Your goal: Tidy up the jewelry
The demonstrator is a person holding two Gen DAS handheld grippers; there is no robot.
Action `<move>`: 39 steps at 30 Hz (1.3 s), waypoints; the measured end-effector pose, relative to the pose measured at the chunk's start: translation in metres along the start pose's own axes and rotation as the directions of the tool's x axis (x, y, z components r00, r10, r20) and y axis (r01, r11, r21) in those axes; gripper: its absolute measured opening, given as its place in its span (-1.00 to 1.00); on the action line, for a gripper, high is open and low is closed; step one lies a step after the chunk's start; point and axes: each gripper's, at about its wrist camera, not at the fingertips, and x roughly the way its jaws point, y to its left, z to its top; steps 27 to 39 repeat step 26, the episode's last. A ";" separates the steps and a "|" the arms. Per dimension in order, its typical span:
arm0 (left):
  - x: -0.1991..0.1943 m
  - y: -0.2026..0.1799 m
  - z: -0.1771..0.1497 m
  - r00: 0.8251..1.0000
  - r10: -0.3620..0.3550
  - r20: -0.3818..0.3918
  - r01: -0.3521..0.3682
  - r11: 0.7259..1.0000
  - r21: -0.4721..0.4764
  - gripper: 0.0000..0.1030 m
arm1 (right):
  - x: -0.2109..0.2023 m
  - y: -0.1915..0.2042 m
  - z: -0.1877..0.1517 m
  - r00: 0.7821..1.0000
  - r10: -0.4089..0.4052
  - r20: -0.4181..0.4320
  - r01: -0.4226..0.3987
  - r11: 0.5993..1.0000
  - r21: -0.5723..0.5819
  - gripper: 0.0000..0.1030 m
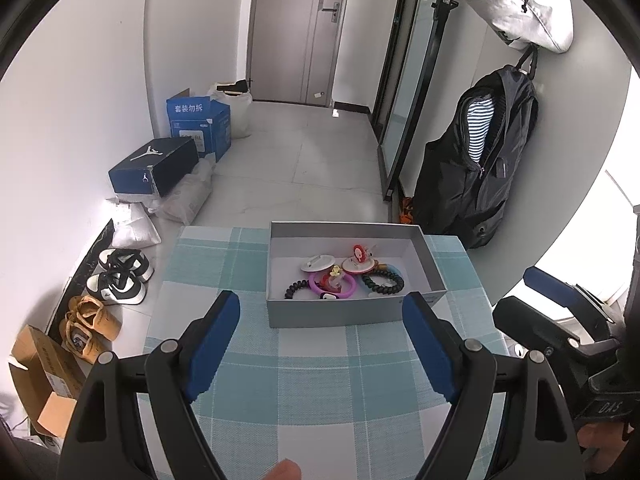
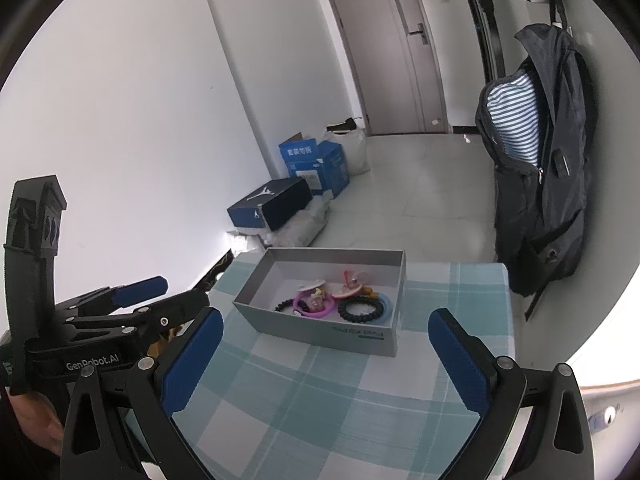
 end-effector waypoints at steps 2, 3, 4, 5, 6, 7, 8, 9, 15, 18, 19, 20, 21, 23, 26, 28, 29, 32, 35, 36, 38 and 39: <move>0.000 0.000 0.000 1.000 -0.002 0.001 0.002 1.000 -0.001 0.56 | 0.000 0.000 0.000 1.000 -0.002 0.001 0.002 1.000 -0.002 1.00; 0.000 0.000 0.000 1.000 -0.006 0.001 0.006 1.000 0.000 0.56 | 0.000 0.000 0.000 1.000 -0.003 0.001 0.003 1.000 -0.003 1.00; 0.000 -0.001 0.000 1.000 -0.008 0.001 0.008 1.000 0.000 0.56 | -0.001 0.000 0.000 1.000 -0.003 0.002 0.003 1.000 -0.002 1.00; 0.000 -0.001 0.001 1.000 -0.009 0.000 0.009 1.000 0.000 0.56 | -0.001 -0.001 0.000 1.000 -0.004 0.002 0.004 1.000 0.001 1.00; 0.000 -0.001 0.001 1.000 -0.011 0.000 0.011 1.000 0.000 0.56 | -0.001 -0.001 0.000 1.000 -0.006 0.002 0.006 1.000 0.002 1.00; 0.001 -0.002 0.000 1.000 -0.013 -0.001 0.013 1.000 -0.001 0.56 | -0.001 -0.001 0.000 1.000 -0.007 0.002 0.007 1.000 0.003 1.00; 0.001 -0.002 0.000 1.000 -0.014 -0.001 0.014 1.000 -0.001 0.56 | -0.001 -0.002 0.000 1.000 -0.007 0.001 0.007 1.000 0.005 1.00; 0.001 -0.002 0.001 1.000 -0.014 -0.002 0.014 1.000 0.000 0.56 | -0.001 -0.002 0.000 1.000 -0.006 0.002 0.006 1.000 0.008 1.00; 0.004 -0.003 0.000 1.000 -0.016 -0.014 0.016 1.000 -0.001 0.56 | -0.002 -0.002 0.001 1.000 -0.009 0.003 0.009 1.000 0.009 1.00; 0.004 -0.002 0.000 1.000 -0.015 -0.016 0.015 1.000 -0.005 0.56 | -0.002 -0.003 0.000 1.000 -0.009 0.001 0.009 1.000 0.009 1.00; 0.003 -0.002 0.001 1.000 -0.014 -0.015 0.014 1.000 -0.005 0.56 | -0.002 -0.003 0.000 1.000 -0.010 0.001 0.010 1.000 0.008 1.00; 0.004 -0.002 0.001 1.000 -0.015 -0.015 0.015 1.000 -0.006 0.56 | -0.002 -0.003 0.001 1.000 -0.011 0.001 0.011 1.000 0.008 1.00; 0.003 -0.002 0.001 1.000 -0.016 -0.014 0.016 1.000 -0.007 0.56 | -0.002 -0.003 0.001 1.000 -0.011 0.000 0.011 1.000 0.010 1.00; 0.004 -0.002 0.000 1.000 -0.017 -0.012 0.017 1.000 -0.010 0.56 | -0.001 -0.004 0.001 1.000 -0.012 -0.003 0.012 1.000 0.012 1.00; 0.005 -0.002 0.000 1.000 -0.023 -0.019 0.023 1.000 -0.014 0.56 | 0.000 -0.005 0.000 1.000 -0.013 -0.011 0.014 1.000 0.014 1.00; 0.005 -0.002 0.000 1.000 -0.023 -0.019 0.023 1.000 -0.014 0.56 | 0.000 -0.005 0.000 1.000 -0.013 -0.011 0.014 1.000 0.014 1.00; 0.005 -0.002 0.000 1.000 -0.023 -0.019 0.023 1.000 -0.014 0.56 | 0.000 -0.005 0.000 1.000 -0.013 -0.011 0.014 1.000 0.014 1.00; 0.005 -0.002 0.000 1.000 -0.023 -0.019 0.023 1.000 -0.014 0.56 | 0.000 -0.005 0.000 1.000 -0.013 -0.011 0.014 1.000 0.014 1.00; 0.005 -0.002 0.000 1.000 -0.023 -0.019 0.023 1.000 -0.014 0.56 | 0.000 -0.005 0.000 1.000 -0.013 -0.011 0.014 1.000 0.014 1.00; 0.005 -0.002 0.000 1.000 -0.023 -0.019 0.023 1.000 -0.014 0.56 | 0.000 -0.005 0.000 1.000 -0.013 -0.011 0.014 1.000 0.014 1.00; 0.005 -0.002 0.000 1.000 -0.023 -0.019 0.023 1.000 -0.014 0.56 | 0.000 -0.005 0.000 1.000 -0.013 -0.011 0.014 1.000 0.014 1.00; 0.005 -0.002 0.000 1.000 -0.023 -0.019 0.023 1.000 -0.014 0.56 | 0.000 -0.005 0.000 1.000 -0.013 -0.011 0.014 1.000 0.014 1.00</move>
